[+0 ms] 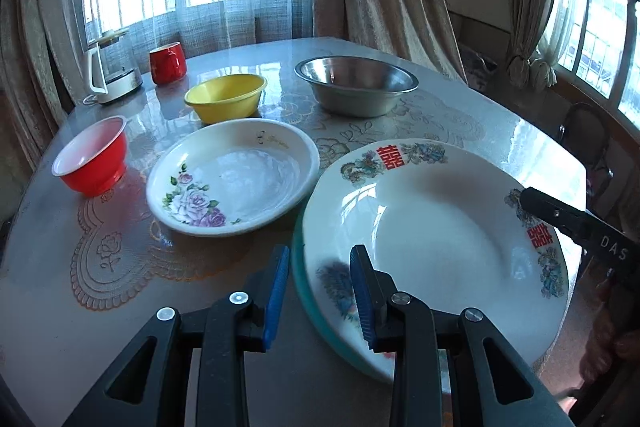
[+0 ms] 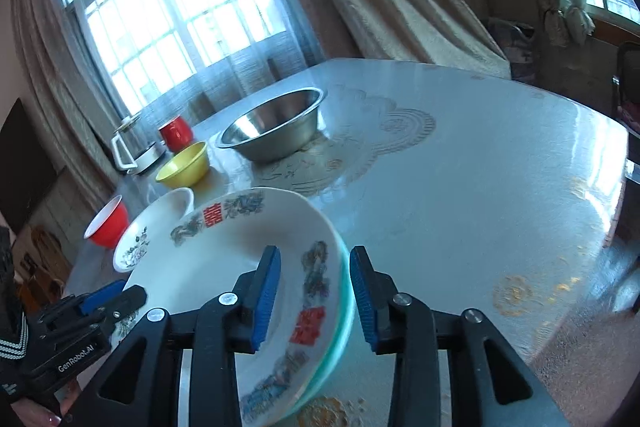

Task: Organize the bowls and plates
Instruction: 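Lower the red-character plate onto the teal plate and open both tools, then move both tools to the rose-pattern plate's rim and close them on it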

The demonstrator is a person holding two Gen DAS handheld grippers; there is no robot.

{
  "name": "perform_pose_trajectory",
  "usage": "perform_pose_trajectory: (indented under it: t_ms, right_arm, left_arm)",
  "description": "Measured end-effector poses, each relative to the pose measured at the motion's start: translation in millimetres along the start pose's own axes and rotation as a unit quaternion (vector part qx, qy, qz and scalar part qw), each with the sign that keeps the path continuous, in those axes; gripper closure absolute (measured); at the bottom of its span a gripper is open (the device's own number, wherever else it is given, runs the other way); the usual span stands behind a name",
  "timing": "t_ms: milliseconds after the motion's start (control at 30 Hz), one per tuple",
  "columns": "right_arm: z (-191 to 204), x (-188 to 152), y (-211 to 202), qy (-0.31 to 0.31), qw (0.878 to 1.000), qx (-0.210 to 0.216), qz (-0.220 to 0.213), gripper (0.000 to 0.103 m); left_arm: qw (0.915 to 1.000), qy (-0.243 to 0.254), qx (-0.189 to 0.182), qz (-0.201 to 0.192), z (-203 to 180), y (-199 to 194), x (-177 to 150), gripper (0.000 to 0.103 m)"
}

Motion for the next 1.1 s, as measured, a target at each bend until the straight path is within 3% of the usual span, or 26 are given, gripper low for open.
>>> perform_pose_trajectory:
  t_ms: [133, 567, 767, 833, 1100]
  right_arm:
    - [-2.4, -3.9, -5.7, 0.022, 1.000, 0.009, 0.005, 0.067]
    - [12.7, -13.1, -8.4, 0.011, 0.999, -0.027, 0.020, 0.063]
    - [21.3, 1.3, -24.0, -0.009, 0.995, -0.093, -0.020, 0.060]
    - [28.4, 6.8, -25.4, -0.018, 0.995, -0.091, -0.023, 0.055]
    - [72.7, 21.2, -5.5, -0.055, 0.996, -0.064, 0.001, 0.053]
  left_arm:
    - [1.0000, -0.003, -0.005, -0.001, 2.6, -5.1, -4.2, 0.065]
    - [0.9982, -0.054, 0.023, 0.001, 46.5, -27.0, -9.0, 0.024]
    - [0.9957, -0.082, 0.042, -0.005, 75.1, -32.2, -7.9, 0.019]
    - [0.9949, -0.088, 0.048, -0.006, 84.0, -31.9, -7.4, 0.017]
    - [0.9933, -0.101, 0.056, -0.006, 109.2, -18.6, 1.0, 0.017]
Point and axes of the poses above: each gripper's, at about its wrist camera, not at the fingertips, and y roughly the way its jaws point, z to its left, x to its top, the point moved 5 cm from there along y, roughly the way its jaws point, and after that the axes turned 3 degrees about x, right-handed, at the moved point
